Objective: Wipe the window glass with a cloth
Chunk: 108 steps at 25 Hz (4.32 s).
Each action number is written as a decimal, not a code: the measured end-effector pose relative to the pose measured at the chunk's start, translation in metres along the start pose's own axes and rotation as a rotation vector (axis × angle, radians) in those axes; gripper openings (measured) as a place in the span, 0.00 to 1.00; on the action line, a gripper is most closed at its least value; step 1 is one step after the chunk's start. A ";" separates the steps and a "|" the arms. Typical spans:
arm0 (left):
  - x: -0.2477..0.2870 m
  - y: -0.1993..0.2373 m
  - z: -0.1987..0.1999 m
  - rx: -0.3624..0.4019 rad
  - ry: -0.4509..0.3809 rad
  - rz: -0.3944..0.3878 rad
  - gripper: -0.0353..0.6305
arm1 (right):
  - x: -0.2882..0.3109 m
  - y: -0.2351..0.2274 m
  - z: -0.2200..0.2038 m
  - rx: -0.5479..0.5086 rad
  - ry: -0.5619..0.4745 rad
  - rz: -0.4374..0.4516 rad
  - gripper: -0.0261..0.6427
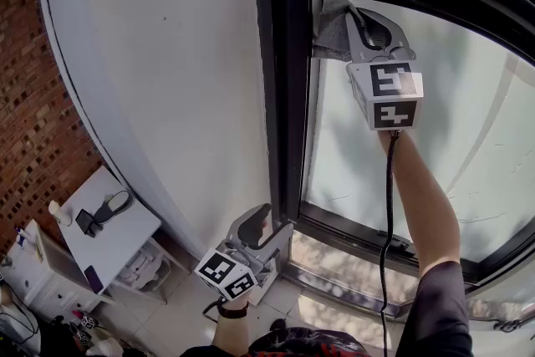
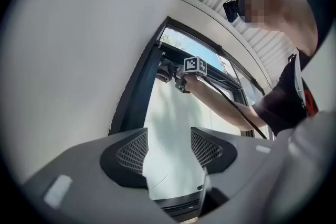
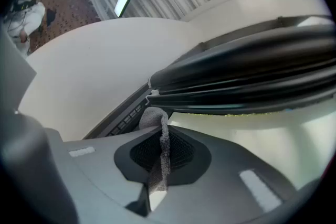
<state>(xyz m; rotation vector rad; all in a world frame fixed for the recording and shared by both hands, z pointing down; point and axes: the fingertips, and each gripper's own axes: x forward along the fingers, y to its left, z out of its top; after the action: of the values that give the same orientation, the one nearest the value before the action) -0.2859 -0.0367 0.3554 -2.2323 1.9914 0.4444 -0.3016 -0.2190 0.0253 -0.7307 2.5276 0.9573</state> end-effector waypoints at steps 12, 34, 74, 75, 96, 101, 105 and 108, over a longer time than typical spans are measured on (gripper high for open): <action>0.028 -0.026 -0.010 0.002 0.042 -0.076 0.40 | -0.026 -0.041 -0.003 -0.041 -0.006 -0.064 0.06; 0.173 -0.178 -0.061 -0.140 0.059 -0.596 0.40 | -0.261 -0.300 -0.030 -0.274 0.251 -0.517 0.06; 0.048 -0.033 -0.024 0.133 0.040 -0.121 0.41 | -0.024 0.018 -0.021 0.187 -0.028 0.152 0.07; 0.045 -0.030 -0.026 0.135 0.049 -0.114 0.41 | -0.019 0.020 -0.026 0.185 -0.017 0.147 0.07; 0.149 -0.156 -0.063 -0.063 0.048 -0.532 0.15 | -0.209 -0.219 -0.057 -0.026 0.148 -0.331 0.07; 0.175 -0.189 -0.068 -0.087 0.047 -0.580 0.06 | -0.281 -0.293 -0.059 -0.056 0.181 -0.472 0.07; 0.190 -0.217 -0.072 -0.120 0.044 -0.632 0.06 | -0.338 -0.348 -0.065 -0.141 0.243 -0.602 0.07; 0.198 -0.235 -0.075 -0.145 0.049 -0.665 0.06 | -0.383 -0.385 -0.073 -0.153 0.291 -0.698 0.07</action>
<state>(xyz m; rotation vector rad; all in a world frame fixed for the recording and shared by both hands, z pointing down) -0.0252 -0.2154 0.3441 -2.8165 1.1383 0.4552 0.2197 -0.3849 0.0629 -1.7508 2.1414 0.8276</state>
